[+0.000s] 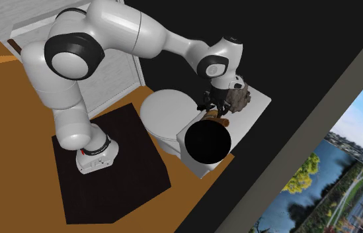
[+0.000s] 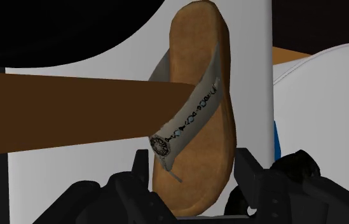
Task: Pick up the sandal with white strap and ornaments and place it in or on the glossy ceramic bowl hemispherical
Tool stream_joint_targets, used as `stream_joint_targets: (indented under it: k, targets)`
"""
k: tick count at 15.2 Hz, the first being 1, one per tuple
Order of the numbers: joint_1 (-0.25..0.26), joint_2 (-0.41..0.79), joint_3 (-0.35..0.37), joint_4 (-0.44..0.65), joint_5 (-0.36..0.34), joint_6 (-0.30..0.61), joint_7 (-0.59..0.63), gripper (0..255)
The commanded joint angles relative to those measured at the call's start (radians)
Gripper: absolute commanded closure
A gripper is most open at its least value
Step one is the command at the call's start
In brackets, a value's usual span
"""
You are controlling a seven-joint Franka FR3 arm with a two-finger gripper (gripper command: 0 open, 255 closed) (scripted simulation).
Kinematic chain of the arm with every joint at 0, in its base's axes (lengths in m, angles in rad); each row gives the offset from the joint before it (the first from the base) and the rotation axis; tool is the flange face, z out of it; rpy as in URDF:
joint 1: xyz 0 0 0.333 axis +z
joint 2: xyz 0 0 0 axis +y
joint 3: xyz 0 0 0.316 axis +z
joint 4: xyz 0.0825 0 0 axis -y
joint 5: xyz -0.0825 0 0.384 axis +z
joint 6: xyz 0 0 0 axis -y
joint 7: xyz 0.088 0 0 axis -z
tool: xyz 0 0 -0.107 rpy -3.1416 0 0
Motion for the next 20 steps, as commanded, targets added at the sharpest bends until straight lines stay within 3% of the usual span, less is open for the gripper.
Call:
stream_joint_targets:
  k: [1,20]
  targets:
    - [0.000,0.001,0.000,-0.003,0.000,-0.002,0.000,255]
    - [0.006,-0.067,-0.001,0.133,-0.004,-0.204,-0.025,255]
